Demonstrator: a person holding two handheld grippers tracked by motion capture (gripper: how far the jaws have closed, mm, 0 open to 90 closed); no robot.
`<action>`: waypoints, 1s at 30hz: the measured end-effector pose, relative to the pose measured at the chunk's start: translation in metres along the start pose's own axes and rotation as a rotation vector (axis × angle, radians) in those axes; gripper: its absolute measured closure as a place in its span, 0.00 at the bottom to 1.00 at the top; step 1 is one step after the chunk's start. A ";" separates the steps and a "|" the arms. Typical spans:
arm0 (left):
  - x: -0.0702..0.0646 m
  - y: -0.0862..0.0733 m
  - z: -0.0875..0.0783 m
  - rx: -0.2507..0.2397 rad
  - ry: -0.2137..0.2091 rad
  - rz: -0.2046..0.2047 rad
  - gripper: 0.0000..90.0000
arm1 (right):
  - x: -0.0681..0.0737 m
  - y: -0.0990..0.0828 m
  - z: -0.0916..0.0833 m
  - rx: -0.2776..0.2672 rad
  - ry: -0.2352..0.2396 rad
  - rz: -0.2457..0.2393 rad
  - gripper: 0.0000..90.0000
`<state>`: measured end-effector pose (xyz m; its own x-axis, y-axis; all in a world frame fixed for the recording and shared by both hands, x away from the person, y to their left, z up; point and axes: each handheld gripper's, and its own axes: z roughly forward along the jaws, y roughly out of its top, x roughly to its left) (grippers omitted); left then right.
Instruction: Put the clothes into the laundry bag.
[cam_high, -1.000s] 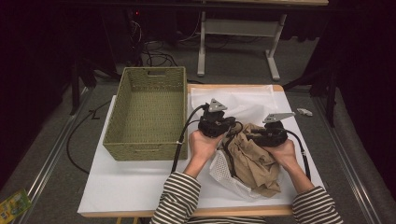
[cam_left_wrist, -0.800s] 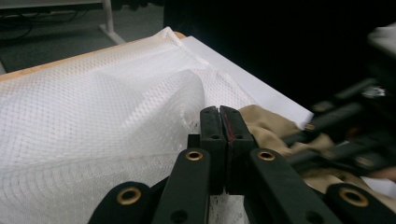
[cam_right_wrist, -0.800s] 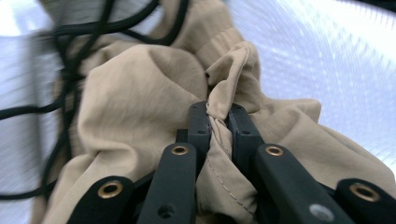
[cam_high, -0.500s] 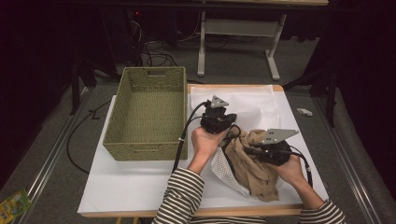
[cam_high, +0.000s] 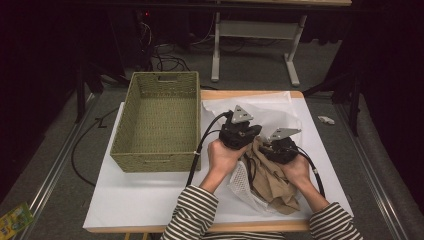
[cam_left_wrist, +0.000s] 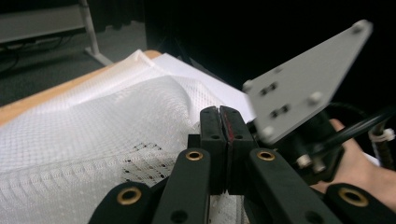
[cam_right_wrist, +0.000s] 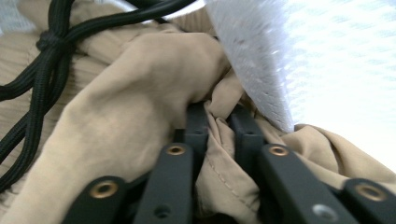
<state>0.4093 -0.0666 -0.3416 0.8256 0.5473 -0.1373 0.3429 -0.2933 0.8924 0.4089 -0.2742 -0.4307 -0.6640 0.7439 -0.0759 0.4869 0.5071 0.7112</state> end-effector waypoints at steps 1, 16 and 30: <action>0.002 -0.002 0.000 0.003 0.001 -0.010 0.99 | 0.000 0.000 -0.002 -0.002 0.004 -0.002 0.78; 0.012 -0.014 0.001 0.018 0.046 -0.032 0.99 | -0.018 -0.034 -0.080 -0.167 -0.068 0.081 0.41; 0.012 -0.014 0.008 0.019 0.024 -0.041 0.99 | 0.007 -0.030 -0.050 -0.116 0.087 -0.026 0.93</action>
<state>0.4183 -0.0623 -0.3590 0.7998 0.5777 -0.1634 0.3851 -0.2849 0.8778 0.3617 -0.3062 -0.4175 -0.7246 0.6881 -0.0383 0.4029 0.4681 0.7864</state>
